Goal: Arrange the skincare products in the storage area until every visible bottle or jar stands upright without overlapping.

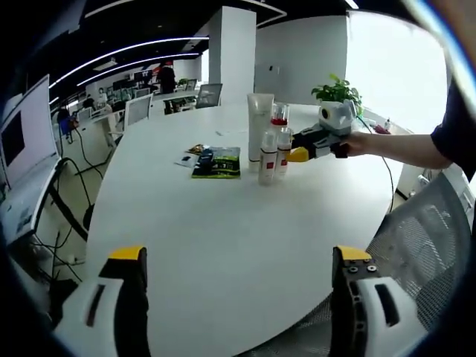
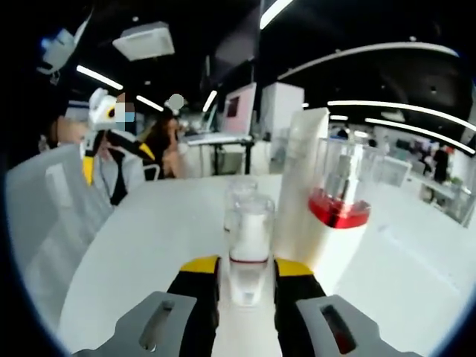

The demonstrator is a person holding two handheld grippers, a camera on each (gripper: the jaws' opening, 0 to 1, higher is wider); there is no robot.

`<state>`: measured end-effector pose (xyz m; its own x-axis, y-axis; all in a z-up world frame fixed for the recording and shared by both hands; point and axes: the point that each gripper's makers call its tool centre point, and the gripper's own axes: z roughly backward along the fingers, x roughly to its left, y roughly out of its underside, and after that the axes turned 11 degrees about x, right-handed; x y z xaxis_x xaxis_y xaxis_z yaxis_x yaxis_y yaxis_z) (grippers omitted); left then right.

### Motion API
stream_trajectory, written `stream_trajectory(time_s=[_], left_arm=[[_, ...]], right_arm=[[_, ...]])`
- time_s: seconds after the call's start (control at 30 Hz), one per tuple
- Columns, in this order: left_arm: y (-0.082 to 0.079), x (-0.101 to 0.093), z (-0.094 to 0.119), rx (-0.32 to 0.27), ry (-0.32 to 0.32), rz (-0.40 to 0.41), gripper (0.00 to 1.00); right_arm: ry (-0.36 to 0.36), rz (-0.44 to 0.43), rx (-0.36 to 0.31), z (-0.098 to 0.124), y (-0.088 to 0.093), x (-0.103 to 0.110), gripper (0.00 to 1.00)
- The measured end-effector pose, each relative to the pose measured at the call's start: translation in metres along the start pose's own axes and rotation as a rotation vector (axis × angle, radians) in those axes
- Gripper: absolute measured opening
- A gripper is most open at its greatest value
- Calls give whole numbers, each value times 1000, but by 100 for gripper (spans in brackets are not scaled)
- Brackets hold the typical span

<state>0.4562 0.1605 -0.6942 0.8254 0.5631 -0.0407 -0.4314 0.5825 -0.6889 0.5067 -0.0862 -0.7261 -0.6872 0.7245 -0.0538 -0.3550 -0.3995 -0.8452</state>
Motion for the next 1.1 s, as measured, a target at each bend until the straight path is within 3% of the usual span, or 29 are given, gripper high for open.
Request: stream_trajectory(time_s=[0.23, 0.47, 0.6, 1.1], left_arm=[[-1, 0, 1, 1, 3, 21, 98], [-7, 7, 5, -7, -10, 62, 98], [-13, 1, 9, -2, 0, 60, 98], [-58, -8, 31, -52, 13, 38, 99]], right_arm=[[42, -51, 50, 19, 12, 3, 28], [68, -113, 75, 45, 8, 21, 36], [98, -143, 74, 58, 7, 20, 43], [159, -219, 84, 96, -14, 56, 60]])
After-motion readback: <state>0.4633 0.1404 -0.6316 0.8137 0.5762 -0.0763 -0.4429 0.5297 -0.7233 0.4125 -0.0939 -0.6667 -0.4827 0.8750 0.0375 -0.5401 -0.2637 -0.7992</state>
